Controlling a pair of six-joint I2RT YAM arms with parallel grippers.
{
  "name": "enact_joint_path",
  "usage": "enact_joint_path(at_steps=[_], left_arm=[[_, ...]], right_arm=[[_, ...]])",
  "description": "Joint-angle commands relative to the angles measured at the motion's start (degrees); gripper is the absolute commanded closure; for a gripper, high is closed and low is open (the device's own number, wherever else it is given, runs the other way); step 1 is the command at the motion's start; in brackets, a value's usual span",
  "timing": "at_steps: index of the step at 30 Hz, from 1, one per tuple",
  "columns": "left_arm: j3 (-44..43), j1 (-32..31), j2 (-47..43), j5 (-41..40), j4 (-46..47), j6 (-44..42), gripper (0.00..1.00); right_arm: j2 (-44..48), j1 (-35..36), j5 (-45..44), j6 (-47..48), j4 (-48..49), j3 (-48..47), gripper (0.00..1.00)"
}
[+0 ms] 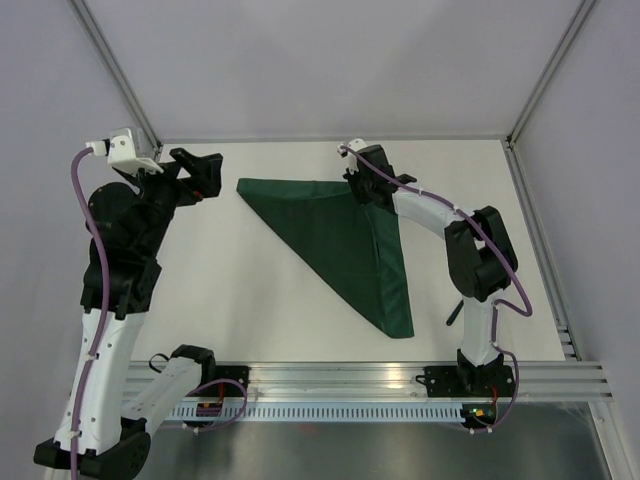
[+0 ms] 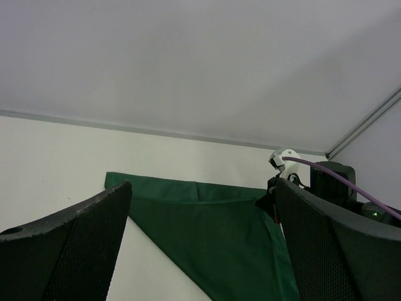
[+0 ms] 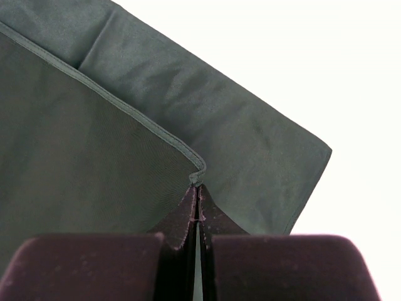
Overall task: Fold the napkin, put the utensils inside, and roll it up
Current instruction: Fold the napkin
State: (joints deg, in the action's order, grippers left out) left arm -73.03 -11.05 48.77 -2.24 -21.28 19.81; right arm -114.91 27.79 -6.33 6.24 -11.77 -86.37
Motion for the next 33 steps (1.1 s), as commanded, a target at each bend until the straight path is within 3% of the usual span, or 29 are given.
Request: enact_joint_path(at_steps=[1, 33], left_arm=[[0.3, 0.1, 0.1, 1.6, 2.4, 1.8, 0.00], [0.8, 0.1, 1.7, 2.0, 3.3, 2.2, 0.00]], right_arm=[[3.6, -0.8, -0.6, -0.4, 1.5, 0.4, 1.00], [1.1, -7.4, 0.5, -3.0, 3.8, 0.5, 0.99]])
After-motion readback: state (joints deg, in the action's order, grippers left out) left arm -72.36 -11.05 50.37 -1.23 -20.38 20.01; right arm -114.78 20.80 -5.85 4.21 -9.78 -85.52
